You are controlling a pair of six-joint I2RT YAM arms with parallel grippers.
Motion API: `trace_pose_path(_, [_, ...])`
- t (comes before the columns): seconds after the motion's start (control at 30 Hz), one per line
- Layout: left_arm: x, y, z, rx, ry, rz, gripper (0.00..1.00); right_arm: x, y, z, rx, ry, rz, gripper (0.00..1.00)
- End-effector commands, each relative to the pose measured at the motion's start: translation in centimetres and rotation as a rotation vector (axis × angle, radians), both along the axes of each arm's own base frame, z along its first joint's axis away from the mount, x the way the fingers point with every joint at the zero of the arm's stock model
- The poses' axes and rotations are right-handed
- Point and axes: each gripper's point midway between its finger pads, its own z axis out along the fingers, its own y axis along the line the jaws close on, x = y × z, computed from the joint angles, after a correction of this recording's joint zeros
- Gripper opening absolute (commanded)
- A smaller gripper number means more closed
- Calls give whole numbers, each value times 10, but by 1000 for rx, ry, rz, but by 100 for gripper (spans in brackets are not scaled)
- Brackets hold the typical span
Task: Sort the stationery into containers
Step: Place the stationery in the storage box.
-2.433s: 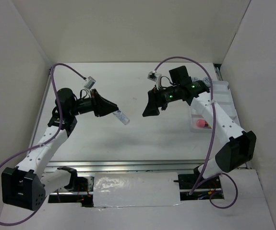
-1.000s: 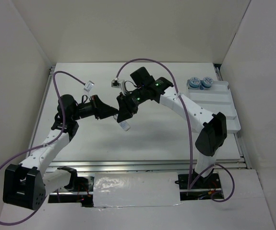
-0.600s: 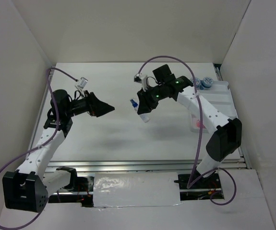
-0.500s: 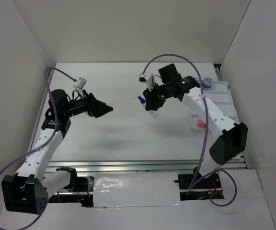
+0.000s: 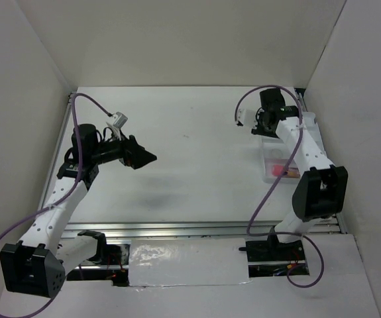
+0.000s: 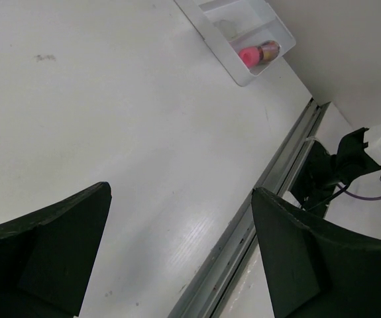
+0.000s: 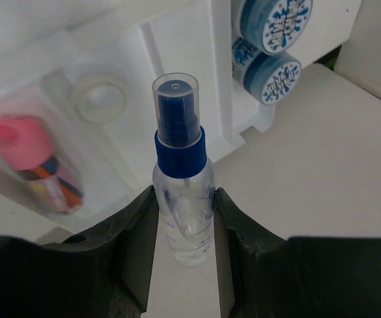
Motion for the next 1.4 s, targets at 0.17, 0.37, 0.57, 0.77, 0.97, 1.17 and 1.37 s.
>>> trace_pose_path(0.17, [8, 3, 12, 61, -91, -1, 99, 67, -60, -12, -261, 30, 27, 0])
trace_pose_path(0.37, [12, 5, 5, 87, -76, 12, 99, 80, -76, -39, -269, 106, 16, 3])
trace_pose_path(0.57, [19, 6, -3, 100, -26, 19, 99, 97, -78, -51, -322, 105, 72, 8])
trace_pose_path(0.77, [24, 8, -2, 104, -33, 42, 99, 107, -78, -58, -333, 131, 105, 14])
trace_pose_path(0.97, [29, 9, 1, 121, -37, 37, 99, 117, -82, -66, -380, 148, 122, 15])
trace_pose_path(1.17, [31, 11, 2, 121, -47, 47, 99, 116, -86, -80, -401, 194, 116, 15])
trace_pose_path(1.37, [31, 13, 0, 120, -46, 47, 99, 116, -92, -93, -438, 217, 95, 29])
